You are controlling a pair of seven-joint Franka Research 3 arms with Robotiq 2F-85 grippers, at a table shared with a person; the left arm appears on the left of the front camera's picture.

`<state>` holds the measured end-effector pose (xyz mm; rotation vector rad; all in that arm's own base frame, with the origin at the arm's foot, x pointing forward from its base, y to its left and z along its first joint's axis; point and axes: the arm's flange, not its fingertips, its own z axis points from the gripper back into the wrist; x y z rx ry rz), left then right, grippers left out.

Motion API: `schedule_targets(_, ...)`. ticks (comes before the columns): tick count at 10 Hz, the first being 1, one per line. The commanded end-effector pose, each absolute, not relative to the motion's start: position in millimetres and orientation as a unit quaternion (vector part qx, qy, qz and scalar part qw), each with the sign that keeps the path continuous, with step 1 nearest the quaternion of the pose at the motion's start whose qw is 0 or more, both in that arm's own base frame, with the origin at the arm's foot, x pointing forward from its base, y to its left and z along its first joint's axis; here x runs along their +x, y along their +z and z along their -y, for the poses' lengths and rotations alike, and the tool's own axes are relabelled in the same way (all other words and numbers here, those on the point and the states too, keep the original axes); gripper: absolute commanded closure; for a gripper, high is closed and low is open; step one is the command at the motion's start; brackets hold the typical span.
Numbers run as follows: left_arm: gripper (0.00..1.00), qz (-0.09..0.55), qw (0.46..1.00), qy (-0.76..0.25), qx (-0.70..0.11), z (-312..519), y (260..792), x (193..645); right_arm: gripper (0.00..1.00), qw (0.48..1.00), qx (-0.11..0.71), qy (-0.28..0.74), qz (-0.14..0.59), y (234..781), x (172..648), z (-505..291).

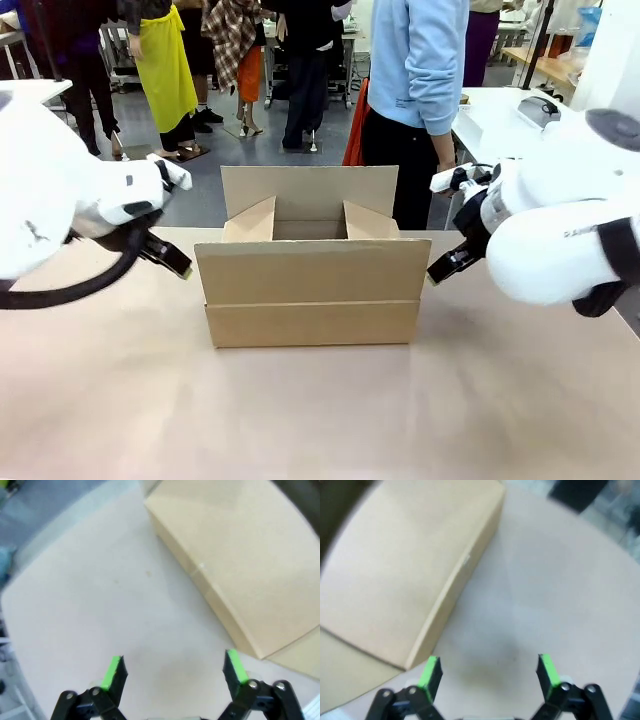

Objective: Pack the gift set into the box.
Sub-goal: Place both hands on the side flaps of the Package Box and spread them outward.

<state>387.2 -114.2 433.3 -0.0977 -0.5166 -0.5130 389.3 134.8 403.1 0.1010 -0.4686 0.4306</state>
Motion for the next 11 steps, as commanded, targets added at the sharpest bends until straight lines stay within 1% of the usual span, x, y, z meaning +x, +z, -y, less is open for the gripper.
schedule_targets(1,0.0,0.273,0.944,-0.151,-0.109,59,460,330,0.0,0.942,0.197,0.137,0.233,442,353,-87)
schedule_targets(2,0.0,0.281,0.942,-0.107,-0.151,36,472,318,0.0,0.92,0.287,0.111,0.242,458,338,-58)
schedule_targets(3,0.0,0.285,0.927,-0.101,-0.224,10,480,308,0.0,0.897,0.36,0.073,0.245,471,321,-23)
schedule_targets(4,0.0,0.27,0.898,-0.092,-0.336,-32,482,302,0.0,0.861,0.432,0.023,0.268,480,301,21)
schedule_targets(5,0.0,0.273,0.855,-0.079,-0.435,-73,481,294,0.0,0.83,0.481,-0.023,0.282,478,286,61)
schedule_targets(6,0.0,0.313,0.808,-0.026,-0.499,-112,479,283,0.0,0.809,0.502,-0.071,0.296,468,272,94)
schedule_targets(7,0.0,0.354,0.763,-0.005,-0.541,-143,475,268,0.0,0.789,0.519,-0.109,0.309,455,262,121)
schedule_targets(8,0.0,0.382,0.732,0.005,-0.564,-148,471,254,0.0,0.771,0.538,-0.141,0.311,442,259,142)
schedule_targets(9,0.0,0.399,0.732,0.03,-0.551,-144,469,249,0.0,0.773,0.524,-0.173,0.314,433,257,152)
schedule_targets(10,0.0,0.396,0.751,0.042,-0.528,-133,468,253,0.0,0.782,0.499,-0.196,0.318,428,257,157)
schedule_targets(11,0.0,0.388,0.74,0.029,-0.549,-190,497,266,0.0,0.774,0.528,-0.166,0.307,477,277,193)
